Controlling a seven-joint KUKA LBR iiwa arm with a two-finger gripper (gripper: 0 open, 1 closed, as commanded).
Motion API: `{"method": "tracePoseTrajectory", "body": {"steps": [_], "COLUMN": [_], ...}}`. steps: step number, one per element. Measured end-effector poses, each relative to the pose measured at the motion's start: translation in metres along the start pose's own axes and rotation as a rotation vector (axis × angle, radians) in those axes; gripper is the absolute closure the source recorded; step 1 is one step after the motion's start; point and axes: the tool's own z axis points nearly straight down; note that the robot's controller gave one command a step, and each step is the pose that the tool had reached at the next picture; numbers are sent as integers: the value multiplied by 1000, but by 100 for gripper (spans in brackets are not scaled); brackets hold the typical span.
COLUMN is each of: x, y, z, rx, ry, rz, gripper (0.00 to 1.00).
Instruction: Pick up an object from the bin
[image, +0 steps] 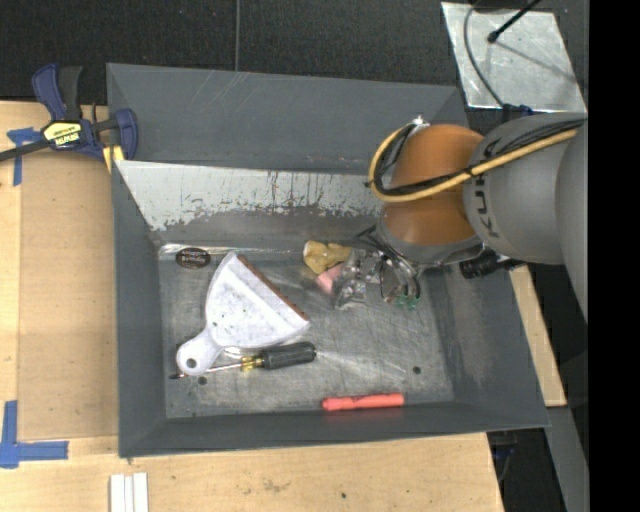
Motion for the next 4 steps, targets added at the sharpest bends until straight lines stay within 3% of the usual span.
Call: {"method": "tracePoseTrajectory", "body": {"steps": [1,2,3,4], "x": [1,22,22,-39], "y": [-5,15,15,-24], "z": [-5,-46,-46,-30], "rx": [1,1,1,1], "ry": [0,1,2,-1], "rz": [-17,-113,-113,25], "gripper": [100,0,0,100]}}
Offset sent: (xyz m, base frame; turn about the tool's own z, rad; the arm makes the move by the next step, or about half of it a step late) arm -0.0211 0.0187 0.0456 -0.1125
